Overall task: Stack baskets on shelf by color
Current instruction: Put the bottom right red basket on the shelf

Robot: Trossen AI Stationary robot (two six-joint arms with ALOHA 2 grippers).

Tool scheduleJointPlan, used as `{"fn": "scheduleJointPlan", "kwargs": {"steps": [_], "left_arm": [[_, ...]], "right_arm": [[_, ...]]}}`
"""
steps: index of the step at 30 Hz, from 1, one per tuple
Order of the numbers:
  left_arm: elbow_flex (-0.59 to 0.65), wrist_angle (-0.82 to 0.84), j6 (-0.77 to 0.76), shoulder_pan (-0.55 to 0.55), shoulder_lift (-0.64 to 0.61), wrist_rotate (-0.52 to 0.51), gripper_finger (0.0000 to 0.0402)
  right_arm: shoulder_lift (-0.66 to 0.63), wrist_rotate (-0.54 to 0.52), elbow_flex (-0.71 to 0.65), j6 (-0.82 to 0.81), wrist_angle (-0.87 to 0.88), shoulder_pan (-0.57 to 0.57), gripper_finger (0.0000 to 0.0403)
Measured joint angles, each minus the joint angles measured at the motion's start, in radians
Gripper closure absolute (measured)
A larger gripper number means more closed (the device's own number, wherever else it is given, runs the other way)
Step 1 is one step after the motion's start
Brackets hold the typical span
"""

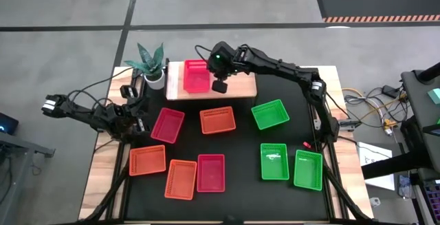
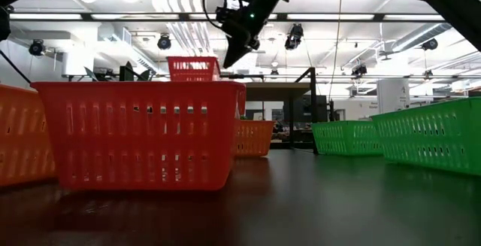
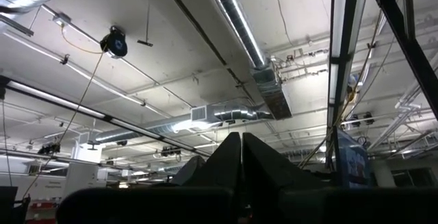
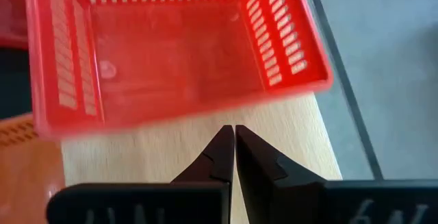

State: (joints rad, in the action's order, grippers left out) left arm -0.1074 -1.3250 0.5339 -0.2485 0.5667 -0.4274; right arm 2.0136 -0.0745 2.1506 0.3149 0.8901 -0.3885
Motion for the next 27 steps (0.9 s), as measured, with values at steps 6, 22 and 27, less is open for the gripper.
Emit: {"fn": "scheduleJointPlan", "kwargs": {"steps": [6, 22, 27], "left_arm": [[0.000, 0.003, 0.001, 0.000, 0.002, 0.000, 0.0402], [0.000, 0.000, 0.003, 0.000, 0.001, 0.000, 0.0402], [0.000, 0.001, 0.003, 0.000, 0.000, 0.000, 0.0402]], "right_arm": [[-0.006, -0.002, -0.002, -0.035, 0.072, 0.000, 0.0394], [0.037, 0.048, -0.015, 0.004, -0.132, 0.036, 0.0394], [0.065, 0.048, -0.016, 0.038, -0.232, 0.029, 0.0394]]}}
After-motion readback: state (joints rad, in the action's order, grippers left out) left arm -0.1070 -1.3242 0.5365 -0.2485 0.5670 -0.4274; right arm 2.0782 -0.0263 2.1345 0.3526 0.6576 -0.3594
